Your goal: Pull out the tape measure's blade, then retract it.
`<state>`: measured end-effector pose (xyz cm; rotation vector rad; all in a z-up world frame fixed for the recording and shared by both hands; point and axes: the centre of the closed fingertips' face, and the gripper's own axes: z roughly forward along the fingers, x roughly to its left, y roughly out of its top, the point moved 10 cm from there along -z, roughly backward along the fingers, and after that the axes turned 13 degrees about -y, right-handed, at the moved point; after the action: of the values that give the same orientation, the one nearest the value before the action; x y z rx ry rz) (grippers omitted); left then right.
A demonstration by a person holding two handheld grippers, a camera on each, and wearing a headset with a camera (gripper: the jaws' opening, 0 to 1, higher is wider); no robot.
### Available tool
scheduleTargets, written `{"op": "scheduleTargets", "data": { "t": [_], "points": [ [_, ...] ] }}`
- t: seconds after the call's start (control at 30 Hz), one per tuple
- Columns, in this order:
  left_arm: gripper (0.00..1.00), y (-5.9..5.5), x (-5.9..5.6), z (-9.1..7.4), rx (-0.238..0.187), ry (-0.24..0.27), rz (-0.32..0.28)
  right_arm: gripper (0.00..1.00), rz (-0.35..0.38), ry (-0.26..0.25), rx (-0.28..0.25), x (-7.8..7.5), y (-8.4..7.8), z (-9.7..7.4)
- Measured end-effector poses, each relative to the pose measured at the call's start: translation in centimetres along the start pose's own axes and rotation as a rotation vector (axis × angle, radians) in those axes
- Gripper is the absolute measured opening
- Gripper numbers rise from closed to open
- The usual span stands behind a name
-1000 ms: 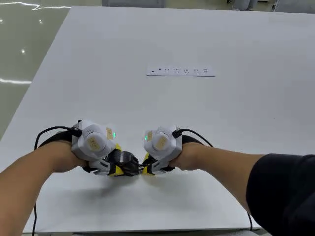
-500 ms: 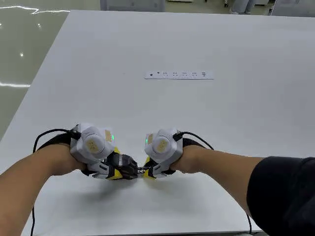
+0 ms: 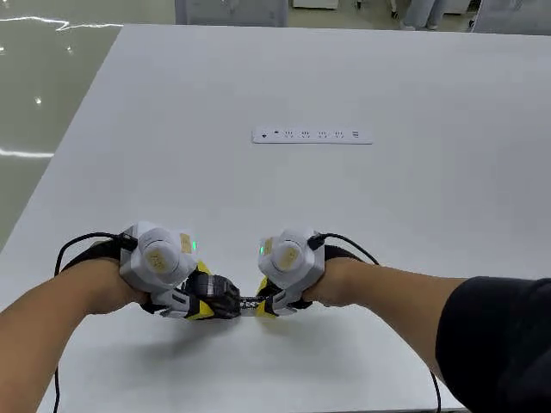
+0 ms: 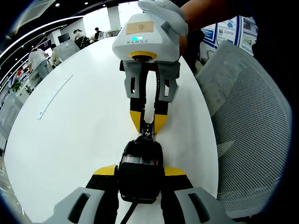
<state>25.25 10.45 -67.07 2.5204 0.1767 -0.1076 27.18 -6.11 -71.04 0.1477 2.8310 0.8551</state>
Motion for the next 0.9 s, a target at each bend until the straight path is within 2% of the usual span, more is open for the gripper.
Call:
{"op": "scheduleTargets", "data": {
  "t": [0.2, 0.9],
  "points": [
    [0.3, 0.06, 0.05, 0.05, 0.011, -0.007, 0.011, 0.11, 0.01, 0.003, 0.005, -0.04, -0.25, -0.14],
    [0.3, 0.04, -0.04, 0.07, 0.008, -0.007, -0.001, 0.11, 0.014, 0.012, 0.013, -0.19, -0.99, -0.68]
  ]
}}
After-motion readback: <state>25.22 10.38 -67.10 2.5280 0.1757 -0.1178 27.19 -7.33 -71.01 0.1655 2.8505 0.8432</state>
